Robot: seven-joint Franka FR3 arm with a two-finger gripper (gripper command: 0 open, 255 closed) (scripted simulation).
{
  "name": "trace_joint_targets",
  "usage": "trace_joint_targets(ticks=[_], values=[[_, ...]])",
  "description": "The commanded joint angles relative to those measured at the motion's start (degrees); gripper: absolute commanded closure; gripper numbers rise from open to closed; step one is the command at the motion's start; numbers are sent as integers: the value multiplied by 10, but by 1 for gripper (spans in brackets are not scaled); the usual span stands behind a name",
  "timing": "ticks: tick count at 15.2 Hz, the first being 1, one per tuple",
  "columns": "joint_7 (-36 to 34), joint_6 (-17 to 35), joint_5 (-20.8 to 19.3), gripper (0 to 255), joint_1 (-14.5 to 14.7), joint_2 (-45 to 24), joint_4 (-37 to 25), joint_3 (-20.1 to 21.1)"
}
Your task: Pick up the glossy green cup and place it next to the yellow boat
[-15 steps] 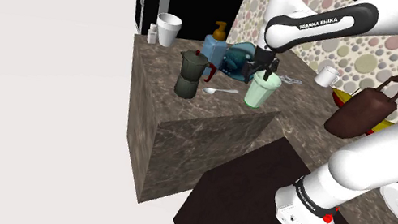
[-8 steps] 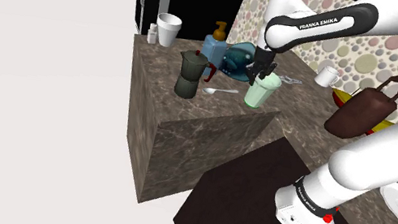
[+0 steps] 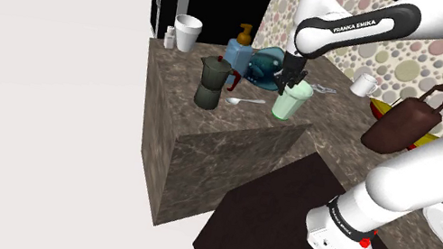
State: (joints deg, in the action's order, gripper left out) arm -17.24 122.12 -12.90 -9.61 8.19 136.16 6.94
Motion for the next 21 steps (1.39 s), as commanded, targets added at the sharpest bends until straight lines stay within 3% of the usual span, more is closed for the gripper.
trace_joint_targets(ticks=[1,21], values=[[2,-8,2,255,0,4,-4,0],[39,-162,23,255,4,62,-104,-1]])
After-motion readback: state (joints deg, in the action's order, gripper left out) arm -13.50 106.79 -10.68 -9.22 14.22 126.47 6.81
